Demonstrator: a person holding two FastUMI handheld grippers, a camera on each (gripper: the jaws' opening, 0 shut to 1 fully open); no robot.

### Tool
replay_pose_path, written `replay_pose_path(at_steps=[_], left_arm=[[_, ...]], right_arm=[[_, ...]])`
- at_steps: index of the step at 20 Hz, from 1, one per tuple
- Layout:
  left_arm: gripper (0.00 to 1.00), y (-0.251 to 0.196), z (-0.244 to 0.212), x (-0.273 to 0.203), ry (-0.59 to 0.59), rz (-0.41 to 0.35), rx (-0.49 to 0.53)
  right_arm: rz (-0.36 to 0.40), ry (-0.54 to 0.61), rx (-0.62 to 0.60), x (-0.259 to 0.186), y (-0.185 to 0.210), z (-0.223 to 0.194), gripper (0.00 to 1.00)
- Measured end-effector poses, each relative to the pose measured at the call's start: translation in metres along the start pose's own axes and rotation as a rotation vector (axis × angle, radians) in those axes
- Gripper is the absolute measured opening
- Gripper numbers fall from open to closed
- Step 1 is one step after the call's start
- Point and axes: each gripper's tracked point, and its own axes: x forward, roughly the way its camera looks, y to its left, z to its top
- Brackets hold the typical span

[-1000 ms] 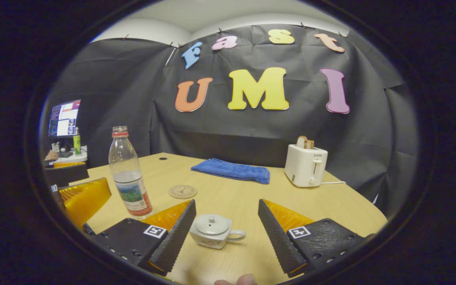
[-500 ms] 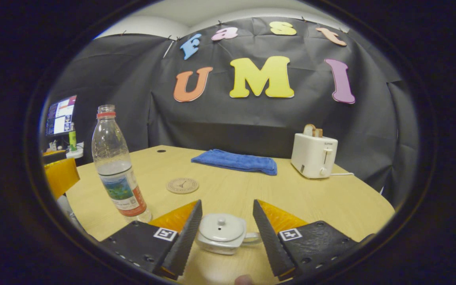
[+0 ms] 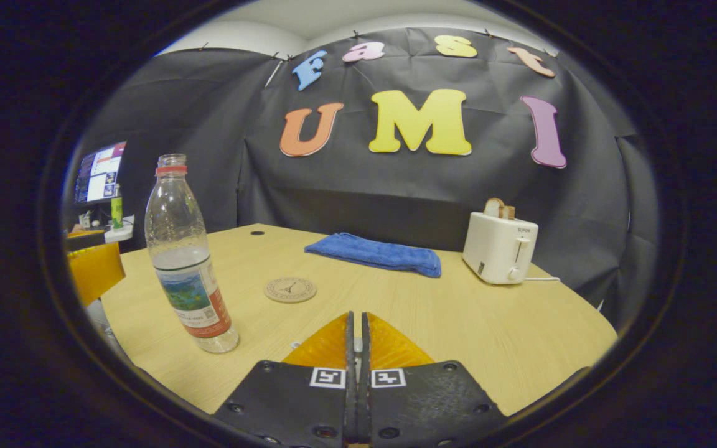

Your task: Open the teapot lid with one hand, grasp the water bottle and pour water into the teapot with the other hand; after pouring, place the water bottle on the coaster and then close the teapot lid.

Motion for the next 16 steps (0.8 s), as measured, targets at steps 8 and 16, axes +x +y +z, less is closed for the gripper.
replay_pose_path(at_steps=[8, 16], left_arm=[[1.0, -0.01, -0.018, 0.012, 0.063, -0.064, -0.046], [1.0, -0.015, -0.049, 0.044, 0.136, -0.095, -0.028]], right_arm=[[0.052, -0.047, 0.02, -0.007, 0.001, 0.02, 0.0], [0.041, -0.113, 0.011, -0.044, -0.023, 0.047, 0.0]])
